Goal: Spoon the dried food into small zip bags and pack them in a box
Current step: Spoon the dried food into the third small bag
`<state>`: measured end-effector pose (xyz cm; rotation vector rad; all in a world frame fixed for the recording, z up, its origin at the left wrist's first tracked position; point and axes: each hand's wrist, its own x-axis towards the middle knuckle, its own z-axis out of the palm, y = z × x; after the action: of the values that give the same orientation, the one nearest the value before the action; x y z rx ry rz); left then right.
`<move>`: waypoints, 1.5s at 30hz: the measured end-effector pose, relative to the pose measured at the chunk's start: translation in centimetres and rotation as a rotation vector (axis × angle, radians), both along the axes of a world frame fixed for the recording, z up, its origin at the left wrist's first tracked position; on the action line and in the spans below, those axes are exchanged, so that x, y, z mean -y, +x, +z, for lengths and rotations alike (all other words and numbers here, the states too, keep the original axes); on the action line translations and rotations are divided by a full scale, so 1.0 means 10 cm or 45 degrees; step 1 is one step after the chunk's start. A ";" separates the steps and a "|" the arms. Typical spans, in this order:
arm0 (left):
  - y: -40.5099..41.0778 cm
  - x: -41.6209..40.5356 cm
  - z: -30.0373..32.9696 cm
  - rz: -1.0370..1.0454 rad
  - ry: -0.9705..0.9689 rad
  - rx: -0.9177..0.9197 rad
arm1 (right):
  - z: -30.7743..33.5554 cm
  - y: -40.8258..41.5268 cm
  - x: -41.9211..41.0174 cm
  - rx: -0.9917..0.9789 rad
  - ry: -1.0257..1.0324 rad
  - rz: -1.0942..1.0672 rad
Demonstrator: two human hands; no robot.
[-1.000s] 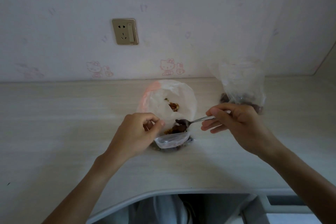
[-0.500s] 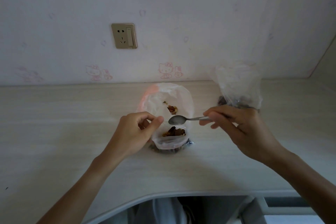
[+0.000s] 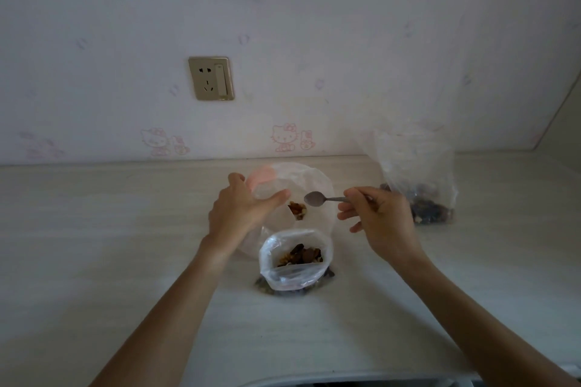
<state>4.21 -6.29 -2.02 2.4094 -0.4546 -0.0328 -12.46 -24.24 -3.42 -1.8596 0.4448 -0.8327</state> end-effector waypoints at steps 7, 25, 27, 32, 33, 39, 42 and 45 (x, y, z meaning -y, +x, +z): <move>0.05 0.08 -0.16 -0.011 -0.081 -0.081 | -0.15 0.18 -0.07 -0.025 -0.251 -0.068; -0.03 0.08 -0.11 -0.214 -0.475 -0.159 | -0.04 0.07 -0.02 -0.251 0.307 0.147; -0.02 0.09 -0.11 -0.225 -0.530 -0.178 | -0.02 0.08 -0.02 -0.270 0.250 0.143; -0.04 0.12 -0.11 -0.263 -0.591 -0.217 | 0.03 0.10 -0.03 -0.324 0.387 0.150; -0.04 0.12 -0.11 -0.270 -0.593 -0.214 | 0.05 0.10 -0.02 -0.336 0.461 0.153; -0.05 0.11 -0.14 -0.333 -0.544 -0.162 | 0.15 0.12 0.06 -0.391 0.781 0.217; -0.05 0.10 -0.14 -0.366 -0.486 -0.107 | 0.15 0.12 0.10 -0.403 0.841 0.227; -0.04 0.09 -0.14 -0.408 -0.437 -0.118 | 0.14 0.11 0.11 -0.433 0.857 0.233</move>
<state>3.77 -7.19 -3.46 1.9728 -0.7350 -0.1906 -11.31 -25.31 -2.03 -1.3734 0.6603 -0.1907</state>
